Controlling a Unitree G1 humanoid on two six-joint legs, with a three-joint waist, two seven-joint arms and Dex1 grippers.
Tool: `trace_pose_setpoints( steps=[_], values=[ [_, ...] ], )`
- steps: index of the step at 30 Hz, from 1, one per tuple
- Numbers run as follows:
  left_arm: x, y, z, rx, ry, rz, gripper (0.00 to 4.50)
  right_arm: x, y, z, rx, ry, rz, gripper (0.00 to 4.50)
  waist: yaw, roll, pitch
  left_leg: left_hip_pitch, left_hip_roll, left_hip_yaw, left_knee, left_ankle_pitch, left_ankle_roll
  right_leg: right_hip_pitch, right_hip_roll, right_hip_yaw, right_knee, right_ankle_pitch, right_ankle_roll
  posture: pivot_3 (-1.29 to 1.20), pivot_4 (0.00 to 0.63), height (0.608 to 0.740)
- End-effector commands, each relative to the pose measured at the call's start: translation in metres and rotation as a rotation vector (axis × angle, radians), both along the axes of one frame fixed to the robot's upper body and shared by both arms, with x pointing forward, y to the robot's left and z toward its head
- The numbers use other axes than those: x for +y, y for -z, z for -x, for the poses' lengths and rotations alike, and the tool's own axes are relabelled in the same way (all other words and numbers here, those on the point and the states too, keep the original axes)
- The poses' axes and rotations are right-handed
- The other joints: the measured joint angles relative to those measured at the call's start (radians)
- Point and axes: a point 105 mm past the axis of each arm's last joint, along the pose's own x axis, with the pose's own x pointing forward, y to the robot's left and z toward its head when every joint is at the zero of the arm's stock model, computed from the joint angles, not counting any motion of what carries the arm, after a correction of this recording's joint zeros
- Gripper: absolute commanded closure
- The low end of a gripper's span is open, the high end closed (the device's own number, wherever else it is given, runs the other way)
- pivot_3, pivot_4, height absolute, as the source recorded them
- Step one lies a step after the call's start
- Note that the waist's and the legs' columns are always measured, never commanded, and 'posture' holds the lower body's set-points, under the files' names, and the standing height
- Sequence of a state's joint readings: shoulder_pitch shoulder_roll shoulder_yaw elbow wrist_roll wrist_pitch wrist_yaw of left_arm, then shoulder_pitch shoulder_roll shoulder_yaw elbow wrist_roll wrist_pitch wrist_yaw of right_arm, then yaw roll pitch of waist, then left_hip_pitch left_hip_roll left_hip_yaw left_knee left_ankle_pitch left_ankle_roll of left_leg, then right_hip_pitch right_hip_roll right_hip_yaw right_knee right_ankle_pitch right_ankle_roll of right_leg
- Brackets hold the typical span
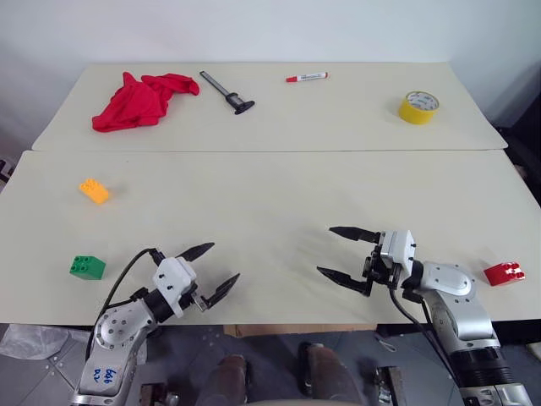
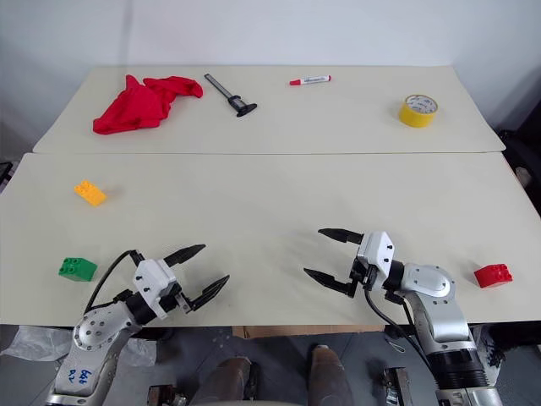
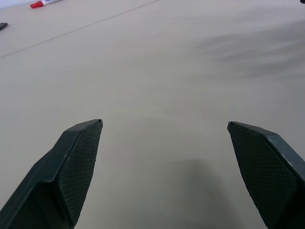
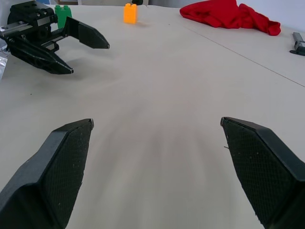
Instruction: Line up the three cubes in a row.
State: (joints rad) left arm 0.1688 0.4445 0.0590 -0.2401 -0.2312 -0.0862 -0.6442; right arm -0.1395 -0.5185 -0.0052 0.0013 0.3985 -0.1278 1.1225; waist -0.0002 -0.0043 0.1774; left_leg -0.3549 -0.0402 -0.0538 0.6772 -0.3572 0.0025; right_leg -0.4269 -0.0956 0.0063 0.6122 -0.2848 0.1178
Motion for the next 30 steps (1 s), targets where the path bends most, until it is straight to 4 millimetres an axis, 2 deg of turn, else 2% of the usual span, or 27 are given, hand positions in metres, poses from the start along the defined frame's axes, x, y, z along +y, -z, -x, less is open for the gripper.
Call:
trace_pose_setpoints(
  steps=[1,5,7,12,15,20,22,24,26,28,30],
  values=[
    [0.003,-0.01,0.0,-0.023,-0.016,-0.011,0.03,-0.004,-0.01,0.002,-0.037,0.008,-0.006,0.0,0.0,0.0,0.0,0.0,0.0,0.0,0.0,0.0,0.0,0.0,0.0,0.0,0.0,0.0,0.0,0.0,0.15,0.74],
    [0.002,-0.019,-0.005,-0.027,-0.012,0.062,0.03,-0.008,-0.018,0.002,-0.06,0.049,-0.022,0.0,0.0,0.0,0.0,0.0,0.0,0.0,0.0,0.0,0.0,0.0,0.0,0.0,0.0,0.0,0.0,0.0,0.15,0.74],
    [-0.004,-0.023,-0.002,-0.038,0.043,0.049,0.03,-0.015,-0.03,0.002,-0.095,0.108,-0.05,0.0,0.003,0.0,0.0,0.0,0.0,0.0,0.0,0.0,0.0,0.0,0.0,0.0,0.0,0.0,0.0,0.0,0.15,0.74],
    [-0.023,-0.043,-0.005,-0.058,0.205,0.087,0.03,-0.075,-0.069,0.011,-0.189,0.436,-0.116,0.0,0.022,0.0,0.0,-0.001,-0.001,0.0,0.001,0.0,0.0,0.0,0.0,0.0,0.0,0.0,0.0,0.0,0.15,0.74],
    [-0.038,-0.04,0.0,-0.023,0.357,0.033,0.03,-0.129,-0.077,0.037,-0.195,0.702,-0.121,0.0,0.035,0.001,-0.001,-0.001,-0.001,-0.002,0.001,0.0,0.0,0.0,0.0,0.0,-0.001,0.0,0.0,0.0,0.15,0.74],
    [-0.055,-0.035,0.0,0.013,0.499,-0.014,0.03,-0.202,-0.07,0.085,-0.188,1.084,-0.13,0.0,0.025,0.002,-0.001,-0.001,-0.001,0.0,-0.001,-0.001,0.001,0.001,0.0,0.001,-0.002,0.0,0.0,0.0,0.15,0.74],
    [-0.064,-0.036,-0.006,0.004,0.523,-0.016,0.03,-0.237,-0.05,0.114,-0.134,1.29,-0.155,0.0,0.023,0.002,-0.001,0.002,-0.001,0.004,-0.002,-0.001,0.002,0.002,0.001,0.001,-0.001,0.0,0.001,0.0,0.15,0.74],
    [-0.069,-0.037,-0.01,-0.005,0.536,-0.011,0.03,-0.252,-0.033,0.133,-0.088,1.404,-0.159,0.0,0.023,0.002,-0.001,0.004,0.0,0.004,-0.004,-0.001,0.002,0.003,0.001,0.001,-0.001,0.0,0.001,0.0,0.15,0.74],
    [-0.073,-0.038,-0.011,-0.017,0.547,-0.016,0.03,-0.255,-0.017,0.146,-0.034,1.442,-0.152,0.0,0.017,0.004,-0.002,0.004,0.0,0.006,-0.007,-0.001,0.002,0.003,0.001,0.002,-0.001,0.0,0.001,0.0,0.15,0.74],
    [-0.077,-0.038,-0.014,-0.033,0.552,-0.014,0.03,-0.245,-0.002,0.153,0.043,1.397,-0.137,0.0,0.013,0.006,-0.004,0.006,0.0,0.007,-0.009,0.0,0.002,0.002,0.001,0.003,-0.001,0.0,0.001,0.0,0.15,0.74],
    [-0.078,-0.038,-0.014,-0.029,0.56,0.001,0.03,-0.24,-0.007,0.147,0.049,1.36,-0.148,0.0,0.004,0.009,-0.005,0.006,0.0,0.008,-0.01,0.0,0.002,0.002,0.001,0.004,-0.001,0.0,0.001,0.0,0.15,0.74]
  ],
)
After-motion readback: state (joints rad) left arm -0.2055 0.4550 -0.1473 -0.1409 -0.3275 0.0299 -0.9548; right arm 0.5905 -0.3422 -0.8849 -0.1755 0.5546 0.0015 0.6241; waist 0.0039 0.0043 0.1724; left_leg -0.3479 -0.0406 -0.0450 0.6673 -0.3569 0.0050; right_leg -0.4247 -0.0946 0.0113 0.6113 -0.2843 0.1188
